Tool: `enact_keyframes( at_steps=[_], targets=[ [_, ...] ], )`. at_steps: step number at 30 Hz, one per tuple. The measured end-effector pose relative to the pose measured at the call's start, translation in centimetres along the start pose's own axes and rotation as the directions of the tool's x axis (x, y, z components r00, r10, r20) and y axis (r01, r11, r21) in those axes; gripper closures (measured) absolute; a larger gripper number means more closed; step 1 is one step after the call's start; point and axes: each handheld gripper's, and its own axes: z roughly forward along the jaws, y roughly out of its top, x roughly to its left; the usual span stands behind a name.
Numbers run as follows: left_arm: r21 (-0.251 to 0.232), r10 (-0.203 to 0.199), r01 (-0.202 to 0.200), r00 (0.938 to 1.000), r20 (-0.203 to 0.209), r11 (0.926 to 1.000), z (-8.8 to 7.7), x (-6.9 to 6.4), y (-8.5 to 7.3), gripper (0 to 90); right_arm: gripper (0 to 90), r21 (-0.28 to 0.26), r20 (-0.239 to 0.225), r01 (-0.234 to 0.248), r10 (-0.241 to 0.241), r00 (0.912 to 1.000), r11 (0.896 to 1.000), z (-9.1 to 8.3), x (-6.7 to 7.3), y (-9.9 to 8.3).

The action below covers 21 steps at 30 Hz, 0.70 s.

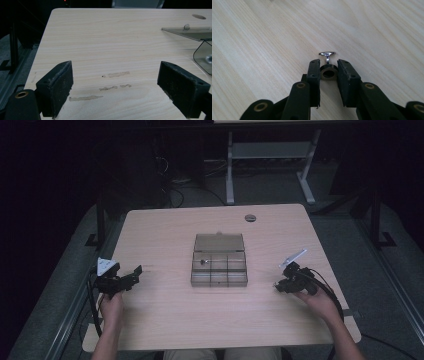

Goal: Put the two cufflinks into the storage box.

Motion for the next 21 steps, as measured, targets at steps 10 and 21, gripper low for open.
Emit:
enact_keyframes(
  at_steps=[10, 21],
  targets=[
    [-0.011, -0.01, 0.01, 0.9999, 0.002, 0.9999, 0.0, -0.1, 0.0, 12.9, 72.8, -0.007, -0.01, 0.015, -0.015, 0.9998, 1.0, -0.6, 0.3, 0.5],
    [-0.006, -0.004, 0.004, 1.0, 0.005, 1.0, 0.0, -0.2, 0.0, 12.9, 72.8, -0.06, -0.045, 0.048, -0.05, 0.9977, 0.997, -1.9, 0.8, 2.5]
  ],
)
